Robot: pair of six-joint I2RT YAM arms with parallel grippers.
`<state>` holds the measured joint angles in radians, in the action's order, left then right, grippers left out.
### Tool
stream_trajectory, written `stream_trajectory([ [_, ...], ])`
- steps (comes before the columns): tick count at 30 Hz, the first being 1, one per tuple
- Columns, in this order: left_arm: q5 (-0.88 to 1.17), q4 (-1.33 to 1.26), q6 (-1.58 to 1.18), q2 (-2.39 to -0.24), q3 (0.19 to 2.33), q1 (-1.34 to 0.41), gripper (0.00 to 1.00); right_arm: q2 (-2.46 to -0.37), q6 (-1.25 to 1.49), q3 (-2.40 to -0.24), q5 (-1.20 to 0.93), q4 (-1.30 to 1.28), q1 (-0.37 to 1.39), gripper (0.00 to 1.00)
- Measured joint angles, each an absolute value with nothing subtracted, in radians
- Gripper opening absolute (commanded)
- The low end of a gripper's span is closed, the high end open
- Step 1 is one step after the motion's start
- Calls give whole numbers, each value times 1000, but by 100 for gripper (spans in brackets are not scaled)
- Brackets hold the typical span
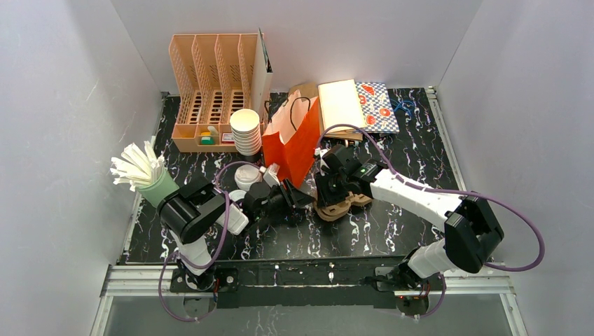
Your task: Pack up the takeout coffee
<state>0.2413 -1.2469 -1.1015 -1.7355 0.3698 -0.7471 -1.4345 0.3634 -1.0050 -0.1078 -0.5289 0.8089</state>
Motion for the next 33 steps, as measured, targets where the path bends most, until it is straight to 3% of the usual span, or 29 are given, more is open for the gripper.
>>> stream_trajectory([
  [24, 241, -1216, -1067, -1756, 393, -746, 20, -1362, 370, -1032, -77, -561, 812, 31],
  [30, 245, -1158, -1047, -1739, 409, -746, 40, -1362, 370, -1030, -78, -567, 812, 30],
  [33, 244, -1134, -1044, -1737, 410, -748, 44, -1362, 370, -1024, -78, -562, 812, 30],
])
